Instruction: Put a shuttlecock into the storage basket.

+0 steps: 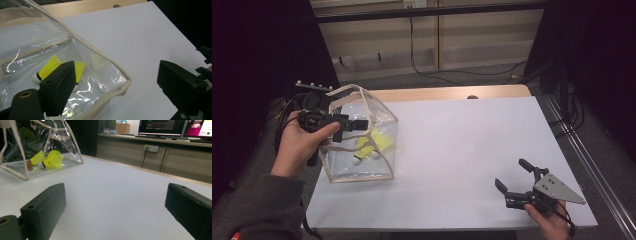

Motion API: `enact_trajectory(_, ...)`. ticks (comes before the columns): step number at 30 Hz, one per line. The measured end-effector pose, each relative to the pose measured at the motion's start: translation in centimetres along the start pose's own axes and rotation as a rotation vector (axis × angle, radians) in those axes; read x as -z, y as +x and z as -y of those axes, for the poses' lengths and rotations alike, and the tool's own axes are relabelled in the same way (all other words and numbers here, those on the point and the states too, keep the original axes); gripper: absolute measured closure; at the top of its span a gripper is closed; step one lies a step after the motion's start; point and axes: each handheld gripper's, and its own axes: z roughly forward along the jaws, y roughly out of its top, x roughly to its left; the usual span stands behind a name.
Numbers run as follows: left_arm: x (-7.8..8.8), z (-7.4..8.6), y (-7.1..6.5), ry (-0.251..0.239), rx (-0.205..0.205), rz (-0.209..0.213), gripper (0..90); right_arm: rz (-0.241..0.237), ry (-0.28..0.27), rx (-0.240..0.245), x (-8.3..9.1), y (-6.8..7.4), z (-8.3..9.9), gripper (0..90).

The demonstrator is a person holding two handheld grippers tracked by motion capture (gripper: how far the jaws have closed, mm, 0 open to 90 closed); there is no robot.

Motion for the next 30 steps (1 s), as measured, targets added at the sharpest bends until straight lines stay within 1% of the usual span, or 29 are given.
enact_trajectory(4,0.0,0.2,-0.1,-0.014,-0.005,0.015,14.2,-0.001,0.001,0.000,0.0,0.0,0.0,3.1)
enact_trajectory(14,-0.5,0.5,-0.8,-0.025,-0.029,0.053,13.1,-0.002,0.000,0.000,0.0,0.1,0.0,3.1)
enact_trajectory(26,-1.1,1.0,-1.1,-0.036,-0.037,0.076,13.0,-0.002,0.001,0.001,-0.1,0.1,0.0,3.1)
enact_trajectory(28,-1.2,1.0,-1.3,-0.037,-0.047,0.078,13.1,-0.003,0.000,0.000,-0.1,0.1,0.0,3.1)
enact_trajectory(30,-1.2,1.1,-1.5,-0.046,-0.054,0.092,13.1,-0.003,0.000,0.000,-0.1,0.1,0.0,3.1)
